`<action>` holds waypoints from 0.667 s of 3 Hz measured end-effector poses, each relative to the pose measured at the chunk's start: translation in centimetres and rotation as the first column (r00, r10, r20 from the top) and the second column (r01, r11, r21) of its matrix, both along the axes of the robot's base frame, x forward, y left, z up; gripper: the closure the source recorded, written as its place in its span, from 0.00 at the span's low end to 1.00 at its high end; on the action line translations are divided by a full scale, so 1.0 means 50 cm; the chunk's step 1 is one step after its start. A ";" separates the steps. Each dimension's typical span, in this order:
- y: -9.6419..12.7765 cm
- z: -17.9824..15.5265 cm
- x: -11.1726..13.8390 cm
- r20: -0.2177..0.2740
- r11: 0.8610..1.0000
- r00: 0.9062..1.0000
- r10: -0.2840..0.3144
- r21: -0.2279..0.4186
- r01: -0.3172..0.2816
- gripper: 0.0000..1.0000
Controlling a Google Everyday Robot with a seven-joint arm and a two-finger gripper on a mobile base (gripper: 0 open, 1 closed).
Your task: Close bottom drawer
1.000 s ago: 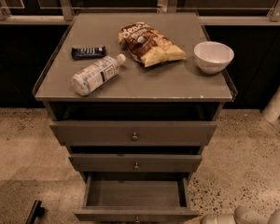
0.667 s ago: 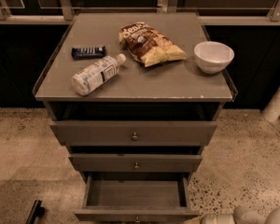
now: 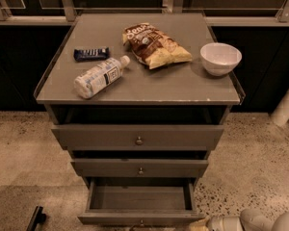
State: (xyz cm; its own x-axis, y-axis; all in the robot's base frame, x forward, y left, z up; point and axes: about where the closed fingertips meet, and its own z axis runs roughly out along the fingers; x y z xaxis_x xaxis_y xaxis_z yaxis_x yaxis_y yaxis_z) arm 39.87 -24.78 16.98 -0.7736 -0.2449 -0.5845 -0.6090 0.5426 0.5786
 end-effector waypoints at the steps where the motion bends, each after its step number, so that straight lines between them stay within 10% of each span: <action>1: -0.006 0.020 0.045 0.046 0.999 0.999 0.004 -0.036 -0.002 1.00; 2: -0.015 0.031 0.094 0.094 0.995 0.996 -0.008 -0.095 0.017 1.00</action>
Offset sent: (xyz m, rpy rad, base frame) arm 0.0988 -0.0230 0.0297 -0.2151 -0.1866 -0.0451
